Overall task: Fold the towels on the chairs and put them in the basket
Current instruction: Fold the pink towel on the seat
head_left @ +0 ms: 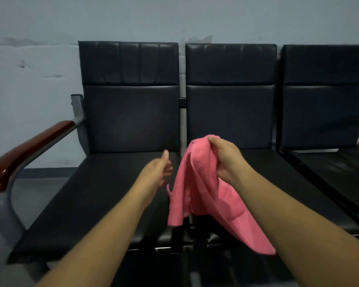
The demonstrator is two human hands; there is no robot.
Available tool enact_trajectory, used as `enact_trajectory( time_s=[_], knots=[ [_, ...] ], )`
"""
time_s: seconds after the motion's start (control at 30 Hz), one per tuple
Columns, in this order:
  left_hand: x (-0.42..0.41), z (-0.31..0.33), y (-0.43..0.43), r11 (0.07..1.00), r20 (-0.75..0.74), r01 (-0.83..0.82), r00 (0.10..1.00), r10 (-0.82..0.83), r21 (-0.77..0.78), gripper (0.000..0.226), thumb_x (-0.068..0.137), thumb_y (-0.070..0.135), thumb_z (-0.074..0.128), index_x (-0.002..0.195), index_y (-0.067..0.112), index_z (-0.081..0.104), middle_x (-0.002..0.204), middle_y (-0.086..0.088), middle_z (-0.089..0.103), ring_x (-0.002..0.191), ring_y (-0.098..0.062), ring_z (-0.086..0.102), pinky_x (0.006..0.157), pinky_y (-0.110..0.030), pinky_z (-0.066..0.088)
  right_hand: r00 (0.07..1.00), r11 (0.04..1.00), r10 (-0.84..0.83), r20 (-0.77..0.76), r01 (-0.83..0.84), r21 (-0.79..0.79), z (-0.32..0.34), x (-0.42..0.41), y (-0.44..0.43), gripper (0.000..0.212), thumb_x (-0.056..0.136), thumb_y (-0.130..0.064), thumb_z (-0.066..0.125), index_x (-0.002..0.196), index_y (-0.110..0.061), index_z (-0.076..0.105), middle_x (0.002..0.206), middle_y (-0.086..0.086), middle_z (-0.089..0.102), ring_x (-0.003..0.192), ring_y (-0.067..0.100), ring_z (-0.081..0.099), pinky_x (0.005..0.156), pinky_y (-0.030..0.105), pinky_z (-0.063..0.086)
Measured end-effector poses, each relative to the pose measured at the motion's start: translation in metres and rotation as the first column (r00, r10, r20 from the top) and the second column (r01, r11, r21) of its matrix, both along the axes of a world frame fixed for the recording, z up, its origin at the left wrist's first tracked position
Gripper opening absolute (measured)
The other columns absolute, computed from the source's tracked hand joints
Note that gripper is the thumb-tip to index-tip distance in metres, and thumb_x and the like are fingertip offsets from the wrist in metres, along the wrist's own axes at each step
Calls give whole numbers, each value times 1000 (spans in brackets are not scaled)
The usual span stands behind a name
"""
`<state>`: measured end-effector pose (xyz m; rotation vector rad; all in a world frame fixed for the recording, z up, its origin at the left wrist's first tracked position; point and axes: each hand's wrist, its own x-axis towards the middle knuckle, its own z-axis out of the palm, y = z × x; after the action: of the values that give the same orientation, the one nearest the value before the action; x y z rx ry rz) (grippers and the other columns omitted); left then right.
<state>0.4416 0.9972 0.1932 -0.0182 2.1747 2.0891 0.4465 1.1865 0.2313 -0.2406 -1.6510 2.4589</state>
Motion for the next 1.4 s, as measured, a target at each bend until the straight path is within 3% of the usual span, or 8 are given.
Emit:
enact_trajectory(
  time_s=[0.1, 0.33, 0.53, 0.67, 0.83, 0.97, 1.13, 1.4],
  knots=[
    [6, -21, -18, 964, 84, -36, 995, 60, -263, 61, 95, 64, 47, 78, 9, 64, 54, 2, 55, 40, -7, 49, 47, -19, 37, 999, 988, 15, 38, -9, -152, -1, -7, -18, 17, 96, -18, 61, 92, -6, 72, 93, 15, 75, 82, 25, 74, 80, 39, 59],
    [12, -37, -28, 954, 195, 284, 935, -298, 94, 99, 64, 90, 51, 107, 4, 72, 87, -9, 68, 81, -23, 62, 82, -38, 50, 997, 995, 64, 44, -60, -85, -32, -2, -50, 22, 99, -13, 54, 97, -2, 73, 91, 15, 76, 83, 21, 75, 74, 32, 58],
    [7, -38, -32, 943, -184, 90, 971, -155, -322, 10, 96, 15, 65, 97, 5, 69, 82, -6, 70, 74, -16, 69, 78, -46, 62, 998, 965, 61, 10, -62, 253, -49, -3, -60, 19, 97, -9, 55, 92, -10, 73, 85, 9, 74, 79, 18, 68, 71, 31, 56],
    [4, -29, -35, 999, -109, -10, 994, 14, 36, 21, 104, 10, 45, 91, 10, 62, 74, -3, 66, 65, -13, 64, 53, -25, 53, 978, 941, 204, 38, -206, 268, -51, 3, -59, 20, 81, -3, 54, 93, -7, 69, 67, 4, 57, 59, 16, 49, 50, 26, 36],
    [6, -13, -42, 878, 123, -74, 992, 18, 472, 29, 105, 10, 40, 117, -7, 60, 101, -22, 66, 83, -27, 69, 68, -35, 59, 891, 884, 436, 130, -451, 125, -53, 10, -51, 56, 66, 0, 36, 110, -17, 65, 63, 0, 42, 52, 15, 32, 55, 29, 22],
    [6, -14, -50, 893, 101, -80, 994, 39, 443, 37, 101, 8, 49, 125, -21, 54, 122, -32, 62, 112, -40, 65, 105, -48, 50, 861, 853, 371, 349, -464, 239, -77, 10, -60, 14, 79, -15, 56, 91, -10, 62, 68, 5, 50, 54, 14, 41, 54, 29, 31],
    [5, -16, -63, 941, 39, -69, 997, 59, 333, 35, 106, 14, 42, 123, -11, 59, 119, -26, 68, 110, -32, 68, 100, -45, 53, 626, 700, 597, 503, -712, 56, -86, 8, -58, 46, 99, -43, 50, 123, -7, 66, 117, 13, 70, 110, 27, 65, 97, 40, 49],
    [1, -24, -85, 993, -104, -24, 994, 12, -118, 14, 100, 22, 59, 95, 23, 73, 91, 0, 73, 85, -18, 64, 73, -31, 47, 723, 776, 597, 346, -630, -23, -73, 5, -65, 9, 89, -15, 52, 83, -13, 59, 75, 6, 55, 69, 19, 54, 64, 32, 45]
  ],
)
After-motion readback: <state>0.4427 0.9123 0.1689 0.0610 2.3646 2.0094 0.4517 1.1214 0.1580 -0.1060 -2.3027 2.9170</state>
